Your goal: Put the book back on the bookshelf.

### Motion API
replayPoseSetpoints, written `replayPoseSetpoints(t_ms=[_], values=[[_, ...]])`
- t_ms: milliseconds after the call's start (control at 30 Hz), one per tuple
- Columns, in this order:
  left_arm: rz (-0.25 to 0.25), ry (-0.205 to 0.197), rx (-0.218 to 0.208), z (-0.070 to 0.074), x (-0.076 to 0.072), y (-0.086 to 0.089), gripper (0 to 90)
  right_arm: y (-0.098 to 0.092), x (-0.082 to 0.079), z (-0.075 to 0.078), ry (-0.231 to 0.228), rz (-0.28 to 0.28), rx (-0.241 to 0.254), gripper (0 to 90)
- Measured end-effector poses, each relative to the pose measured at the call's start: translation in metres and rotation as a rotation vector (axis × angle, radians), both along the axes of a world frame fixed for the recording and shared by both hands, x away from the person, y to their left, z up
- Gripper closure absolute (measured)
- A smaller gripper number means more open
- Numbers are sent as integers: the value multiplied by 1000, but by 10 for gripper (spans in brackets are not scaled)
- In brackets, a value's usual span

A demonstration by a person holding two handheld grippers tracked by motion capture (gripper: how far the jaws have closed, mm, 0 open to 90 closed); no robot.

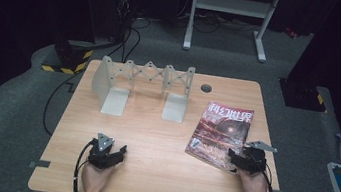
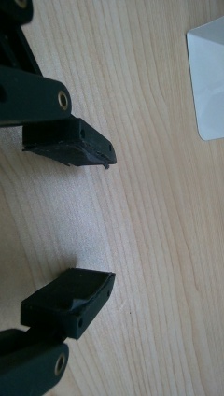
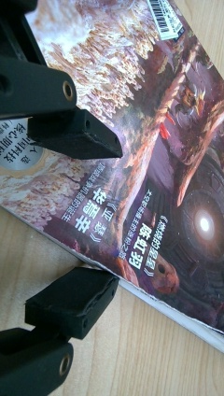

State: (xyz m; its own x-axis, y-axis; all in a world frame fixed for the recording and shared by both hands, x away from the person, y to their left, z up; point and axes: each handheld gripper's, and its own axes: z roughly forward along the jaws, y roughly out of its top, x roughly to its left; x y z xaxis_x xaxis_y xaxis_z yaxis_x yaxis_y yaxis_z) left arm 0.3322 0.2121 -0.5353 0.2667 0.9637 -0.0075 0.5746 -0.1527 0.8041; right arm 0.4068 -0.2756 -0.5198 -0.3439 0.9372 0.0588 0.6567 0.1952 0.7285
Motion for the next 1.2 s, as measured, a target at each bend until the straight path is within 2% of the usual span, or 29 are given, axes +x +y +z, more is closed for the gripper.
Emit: replayPoseSetpoints(t_ms=[400,533,1200], values=[[-2,1,4,0,0,0,367,1,-11,-1,-2,23,5,345],[-2,1,4,0,0,0,367,2,-14,0,-2,32,-8,345],[-2,1,4,0,0,0,367,3,-41,-2,-19,90,10,346]])
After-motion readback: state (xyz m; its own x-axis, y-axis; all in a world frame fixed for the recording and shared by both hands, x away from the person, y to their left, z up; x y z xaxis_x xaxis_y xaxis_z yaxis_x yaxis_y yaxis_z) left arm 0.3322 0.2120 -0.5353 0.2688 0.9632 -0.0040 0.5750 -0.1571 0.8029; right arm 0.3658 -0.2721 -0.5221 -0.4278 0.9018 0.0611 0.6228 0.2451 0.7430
